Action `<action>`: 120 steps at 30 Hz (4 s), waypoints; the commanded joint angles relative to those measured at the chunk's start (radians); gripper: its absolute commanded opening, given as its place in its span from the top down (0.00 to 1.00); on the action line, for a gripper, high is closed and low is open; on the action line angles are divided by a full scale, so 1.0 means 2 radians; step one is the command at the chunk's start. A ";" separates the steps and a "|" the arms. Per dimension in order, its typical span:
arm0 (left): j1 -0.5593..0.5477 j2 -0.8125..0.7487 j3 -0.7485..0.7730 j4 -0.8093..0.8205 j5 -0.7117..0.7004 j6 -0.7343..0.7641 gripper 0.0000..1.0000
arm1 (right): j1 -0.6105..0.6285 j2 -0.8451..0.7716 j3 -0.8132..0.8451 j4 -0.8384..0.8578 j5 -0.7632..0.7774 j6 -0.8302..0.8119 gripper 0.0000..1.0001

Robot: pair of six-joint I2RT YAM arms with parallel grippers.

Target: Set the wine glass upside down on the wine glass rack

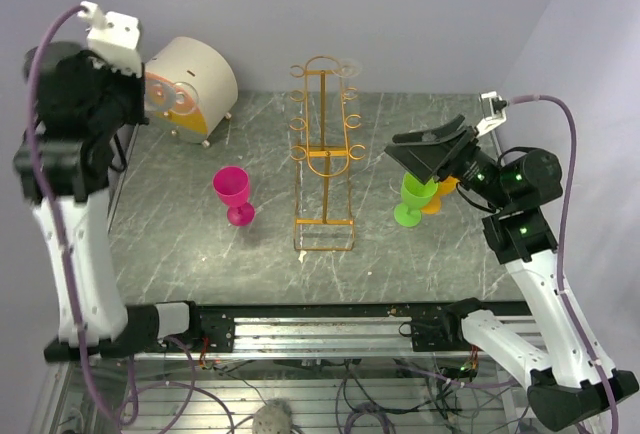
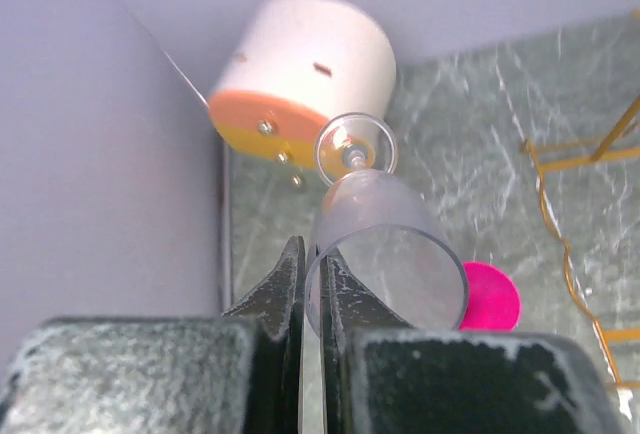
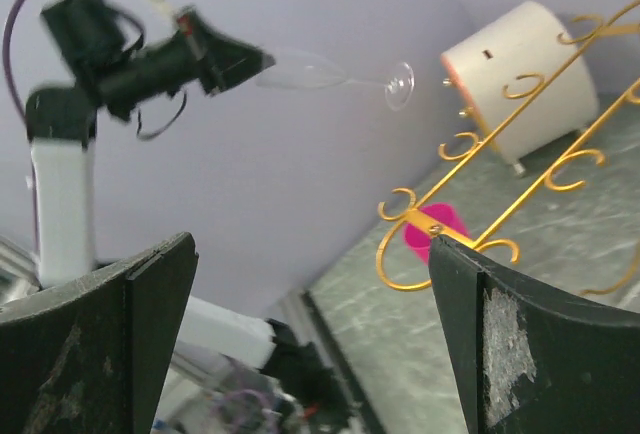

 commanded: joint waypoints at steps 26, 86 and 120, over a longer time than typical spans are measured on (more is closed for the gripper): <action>0.036 -0.182 -0.103 0.205 0.106 -0.063 0.93 | 0.330 0.434 0.377 0.001 0.302 0.522 0.14; 0.076 -0.343 -0.391 0.417 0.214 -0.151 0.89 | 0.346 0.623 0.578 -0.014 0.386 0.534 1.00; 0.062 -0.296 -0.180 0.279 -0.102 -0.073 0.16 | 0.322 0.583 0.558 0.033 0.395 0.391 1.00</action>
